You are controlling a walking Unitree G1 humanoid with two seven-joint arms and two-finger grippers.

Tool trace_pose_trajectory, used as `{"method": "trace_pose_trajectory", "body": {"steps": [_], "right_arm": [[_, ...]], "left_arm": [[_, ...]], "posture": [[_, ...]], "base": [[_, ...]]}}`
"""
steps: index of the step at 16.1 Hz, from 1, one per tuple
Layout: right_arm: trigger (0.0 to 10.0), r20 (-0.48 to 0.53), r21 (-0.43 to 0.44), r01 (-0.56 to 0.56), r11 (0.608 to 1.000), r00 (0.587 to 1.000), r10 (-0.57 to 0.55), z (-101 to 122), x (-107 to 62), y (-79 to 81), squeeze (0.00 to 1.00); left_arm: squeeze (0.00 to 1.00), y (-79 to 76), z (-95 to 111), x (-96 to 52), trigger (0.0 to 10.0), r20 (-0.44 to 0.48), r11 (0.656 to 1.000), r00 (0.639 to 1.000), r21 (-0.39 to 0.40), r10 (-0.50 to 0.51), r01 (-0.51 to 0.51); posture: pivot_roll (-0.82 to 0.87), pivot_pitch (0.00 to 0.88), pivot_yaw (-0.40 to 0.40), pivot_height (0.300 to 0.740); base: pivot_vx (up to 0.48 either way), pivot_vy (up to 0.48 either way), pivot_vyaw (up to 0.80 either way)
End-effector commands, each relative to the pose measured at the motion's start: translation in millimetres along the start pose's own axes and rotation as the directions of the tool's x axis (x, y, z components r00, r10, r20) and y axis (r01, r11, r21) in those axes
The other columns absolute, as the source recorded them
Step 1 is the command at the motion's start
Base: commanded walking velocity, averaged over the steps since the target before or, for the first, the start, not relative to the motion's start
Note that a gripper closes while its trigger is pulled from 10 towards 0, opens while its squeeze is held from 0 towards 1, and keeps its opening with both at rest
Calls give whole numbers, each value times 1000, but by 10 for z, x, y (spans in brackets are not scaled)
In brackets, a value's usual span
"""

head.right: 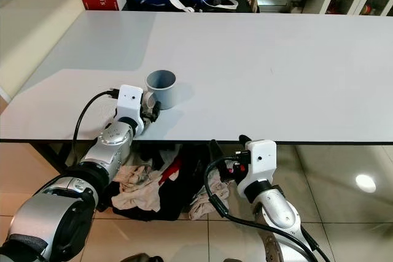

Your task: Setting the table

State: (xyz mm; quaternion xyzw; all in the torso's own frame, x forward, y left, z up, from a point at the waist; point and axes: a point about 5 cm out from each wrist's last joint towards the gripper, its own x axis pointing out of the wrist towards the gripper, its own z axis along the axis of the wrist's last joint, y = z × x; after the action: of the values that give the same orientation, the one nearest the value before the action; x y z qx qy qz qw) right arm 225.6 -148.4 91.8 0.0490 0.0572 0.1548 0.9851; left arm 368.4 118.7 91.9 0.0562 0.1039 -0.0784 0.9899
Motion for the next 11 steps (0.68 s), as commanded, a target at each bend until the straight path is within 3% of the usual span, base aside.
{"method": "trace_pose_trajectory", "body": {"steps": [1, 3, 4, 11], "right_arm": [[10000, -7, -5, 0, 1000, 1000, 0, 0, -9, 8, 0], [10000, -6, -4, -2, 1000, 1000, 2, 0, -8, 12, 0], [10000, -9, -3, -7, 1000, 1000, 7, -5, -10, 16, 0], [10000, -20, 2, -7, 1000, 1000, 7, -43, -13, 19, 0]], "left_arm": [[1000, 3, 85, 27, 10000, 22, 1000, 1000, 4, -4, 4], [1000, -20, 91, 28, 10000, 27, 1000, 1000, -2, -16, 16], [0, -45, 97, 21, 10000, 40, 999, 998, -21, -41, 41], [0, 23, 63, -69, 10000, 83, 998, 995, -16, -62, 64]], "posture": [[-172, 0, 52, 740], [-173, 1, 52, 740], [-173, 1, 52, 740], [-156, 3, 58, 740]], "base": [[0, 0, 0], [0, 0, 0], [0, 0, 0], [0, 0, 0]]}}
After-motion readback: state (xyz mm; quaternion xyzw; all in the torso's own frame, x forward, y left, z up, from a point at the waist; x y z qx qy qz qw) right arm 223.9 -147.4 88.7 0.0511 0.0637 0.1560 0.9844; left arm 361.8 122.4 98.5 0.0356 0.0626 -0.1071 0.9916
